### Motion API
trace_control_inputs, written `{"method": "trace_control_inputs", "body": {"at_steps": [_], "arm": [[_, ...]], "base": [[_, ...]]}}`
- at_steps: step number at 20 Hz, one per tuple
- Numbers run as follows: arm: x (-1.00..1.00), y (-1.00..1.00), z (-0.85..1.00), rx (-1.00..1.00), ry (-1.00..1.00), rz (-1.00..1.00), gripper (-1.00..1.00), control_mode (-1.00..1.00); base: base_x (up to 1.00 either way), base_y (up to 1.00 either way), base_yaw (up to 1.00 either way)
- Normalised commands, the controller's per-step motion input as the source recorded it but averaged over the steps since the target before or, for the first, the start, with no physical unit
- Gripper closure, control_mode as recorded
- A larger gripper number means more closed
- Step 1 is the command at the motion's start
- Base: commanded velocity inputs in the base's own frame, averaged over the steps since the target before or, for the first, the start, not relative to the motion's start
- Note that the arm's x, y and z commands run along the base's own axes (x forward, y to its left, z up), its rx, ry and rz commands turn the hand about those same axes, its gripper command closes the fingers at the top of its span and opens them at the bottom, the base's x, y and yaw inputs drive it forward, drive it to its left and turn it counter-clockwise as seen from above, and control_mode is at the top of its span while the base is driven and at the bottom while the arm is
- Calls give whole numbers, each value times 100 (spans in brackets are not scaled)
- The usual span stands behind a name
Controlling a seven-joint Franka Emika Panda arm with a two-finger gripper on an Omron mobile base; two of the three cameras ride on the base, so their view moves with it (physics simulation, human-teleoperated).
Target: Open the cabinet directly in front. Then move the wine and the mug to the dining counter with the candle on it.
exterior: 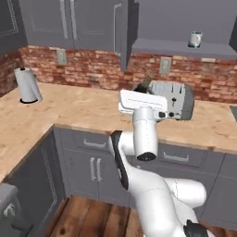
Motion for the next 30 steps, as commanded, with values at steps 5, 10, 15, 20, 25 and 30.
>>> {"method": "trace_control_inputs", "body": {"at_steps": [5,10,15,20,25,30], "arm": [[0,0,0,0,0,0,100,100],[0,0,0,0,0,0,100,100],[0,0,0,0,0,0,100,100],[0,0,0,0,0,0,100,100],[0,0,0,0,0,0,100,100],[0,0,0,0,0,0,100,100]], "base": [[-33,0,95],[-21,0,98],[-21,0,94],[-22,0,94],[-6,0,100],[-5,0,100]]}}
